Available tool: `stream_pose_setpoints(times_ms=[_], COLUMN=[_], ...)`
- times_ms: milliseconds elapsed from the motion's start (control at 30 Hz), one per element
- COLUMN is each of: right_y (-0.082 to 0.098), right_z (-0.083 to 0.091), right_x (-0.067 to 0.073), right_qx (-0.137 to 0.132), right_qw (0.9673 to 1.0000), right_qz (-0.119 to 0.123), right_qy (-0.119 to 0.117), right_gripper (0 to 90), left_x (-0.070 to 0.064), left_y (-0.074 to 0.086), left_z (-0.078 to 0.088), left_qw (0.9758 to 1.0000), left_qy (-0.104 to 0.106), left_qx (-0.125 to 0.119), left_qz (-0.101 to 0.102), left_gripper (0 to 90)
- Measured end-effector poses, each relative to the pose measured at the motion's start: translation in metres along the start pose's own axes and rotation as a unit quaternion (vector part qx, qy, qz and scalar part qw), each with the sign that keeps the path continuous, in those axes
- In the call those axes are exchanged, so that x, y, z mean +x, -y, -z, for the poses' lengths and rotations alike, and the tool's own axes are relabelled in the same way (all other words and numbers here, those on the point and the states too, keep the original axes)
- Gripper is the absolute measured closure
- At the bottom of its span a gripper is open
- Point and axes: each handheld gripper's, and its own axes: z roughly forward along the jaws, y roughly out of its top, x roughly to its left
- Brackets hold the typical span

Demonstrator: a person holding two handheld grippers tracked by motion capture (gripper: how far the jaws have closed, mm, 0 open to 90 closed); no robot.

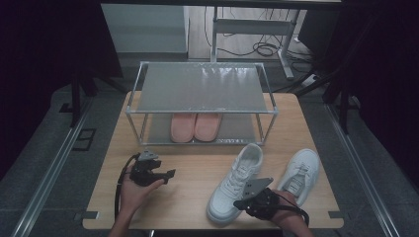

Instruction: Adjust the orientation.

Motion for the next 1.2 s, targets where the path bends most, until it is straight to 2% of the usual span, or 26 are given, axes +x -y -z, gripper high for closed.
stream_pose_setpoints(times_ms=[167,267,567,833,1033,1200], right_y=[0.000,-0.002,-0.009,-0.026,-0.040,-0.051], right_z=[-0.010,-0.013,-0.020,-0.035,-0.046,-0.056], right_x=[0.000,-0.001,-0.001,-0.007,-0.013,-0.023], right_qx=[0.013,0.005,-0.004,-0.014,-0.016,-0.024], right_qw=[0.9999,1.0000,0.9999,0.9998,0.9994,0.9985], right_qz=[0.002,-0.007,-0.012,-0.016,-0.023,-0.043], right_qy=[0.000,-0.003,0.003,0.005,0.021,0.024], right_gripper=[90.0,90.0,90.0,90.0,90.0,90.0], left_x=[0.000,0.000,0.001,0.004,0.007,0.009], left_y=[0.000,0.000,0.000,0.000,0.000,0.001], left_z=[-0.001,-0.001,0.002,0.005,0.008,0.010], left_qw=[1.0000,1.0000,0.9999,0.9998,0.9998,0.9996], left_qy=[0.000,0.000,-0.001,-0.002,-0.003,-0.003], left_qx=[0.002,0.002,-0.007,-0.012,-0.016,-0.019], left_qz=[0.000,0.001,0.007,0.012,0.015,0.018], left_gripper=[31.0,31.0,31.6,31.6,31.6,31.6])
